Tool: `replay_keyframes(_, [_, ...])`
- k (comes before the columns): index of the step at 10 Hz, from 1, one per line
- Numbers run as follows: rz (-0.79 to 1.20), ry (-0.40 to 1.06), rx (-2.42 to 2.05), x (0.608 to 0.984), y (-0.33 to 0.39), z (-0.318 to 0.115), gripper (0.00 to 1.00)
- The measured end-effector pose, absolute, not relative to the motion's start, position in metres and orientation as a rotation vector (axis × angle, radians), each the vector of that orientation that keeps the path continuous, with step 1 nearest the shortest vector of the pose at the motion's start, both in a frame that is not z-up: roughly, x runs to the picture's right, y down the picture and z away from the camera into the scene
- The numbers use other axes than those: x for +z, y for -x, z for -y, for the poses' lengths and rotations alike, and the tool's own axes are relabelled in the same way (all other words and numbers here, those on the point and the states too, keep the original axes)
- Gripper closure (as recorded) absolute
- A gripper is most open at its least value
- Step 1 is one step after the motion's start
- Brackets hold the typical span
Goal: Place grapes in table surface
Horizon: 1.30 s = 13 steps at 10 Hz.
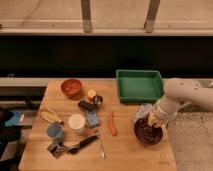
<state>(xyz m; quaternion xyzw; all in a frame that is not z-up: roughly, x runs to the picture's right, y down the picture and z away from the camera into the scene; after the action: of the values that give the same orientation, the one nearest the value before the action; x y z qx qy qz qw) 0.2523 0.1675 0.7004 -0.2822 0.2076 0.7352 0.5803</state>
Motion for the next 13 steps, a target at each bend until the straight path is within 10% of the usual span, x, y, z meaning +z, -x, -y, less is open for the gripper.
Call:
replay_keyframes(7, [-0.315,0.501,1.571,0.632,-0.185,-0.107,1.0])
replay_keyframes(13, [-0.38,0.542,1.505,0.688,-0.156,-0.114,1.0])
